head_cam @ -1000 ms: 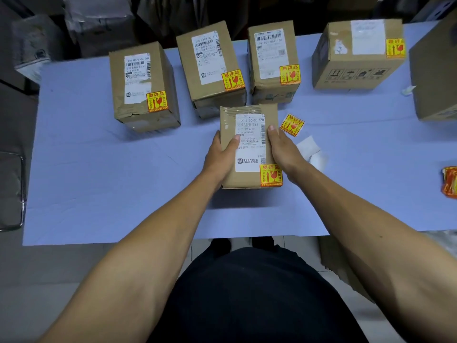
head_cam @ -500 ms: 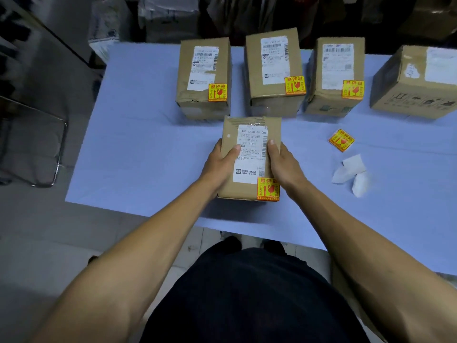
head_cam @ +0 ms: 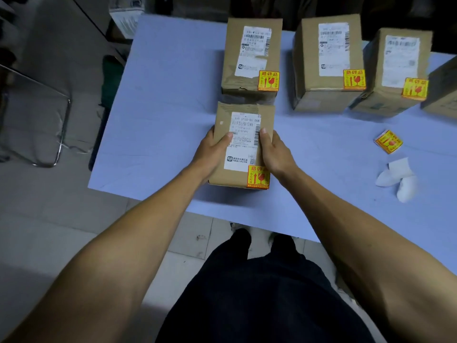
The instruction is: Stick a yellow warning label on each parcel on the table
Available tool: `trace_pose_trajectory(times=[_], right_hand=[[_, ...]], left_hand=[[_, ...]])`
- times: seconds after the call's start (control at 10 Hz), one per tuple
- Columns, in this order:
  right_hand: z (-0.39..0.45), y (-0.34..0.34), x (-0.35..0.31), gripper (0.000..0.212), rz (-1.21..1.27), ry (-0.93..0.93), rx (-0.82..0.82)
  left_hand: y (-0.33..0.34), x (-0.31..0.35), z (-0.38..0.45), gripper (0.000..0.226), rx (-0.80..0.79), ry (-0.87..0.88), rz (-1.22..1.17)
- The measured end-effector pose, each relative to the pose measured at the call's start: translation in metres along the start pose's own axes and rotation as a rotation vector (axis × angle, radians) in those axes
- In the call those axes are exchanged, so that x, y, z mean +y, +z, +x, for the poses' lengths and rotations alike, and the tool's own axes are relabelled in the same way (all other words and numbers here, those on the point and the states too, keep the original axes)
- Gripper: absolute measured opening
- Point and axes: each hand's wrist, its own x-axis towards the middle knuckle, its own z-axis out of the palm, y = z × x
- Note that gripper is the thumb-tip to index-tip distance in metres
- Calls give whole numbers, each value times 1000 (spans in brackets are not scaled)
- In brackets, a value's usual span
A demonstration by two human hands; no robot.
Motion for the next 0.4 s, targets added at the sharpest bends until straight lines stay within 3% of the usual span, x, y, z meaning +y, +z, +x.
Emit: trace_pose_trajectory(times=[0.2,0.3,0.4], right_hand=[[-7,-3,-8,67,18,20,-3],[-12,-14,-9,95,-37,61,-27],[-22,-36,-14,82,-131,43,34]], left_hand=[[-6,0,4,42,-4,12,60],[-8,2,3,57,-15,-18,168],[-11,23,6,80,62,3,409]])
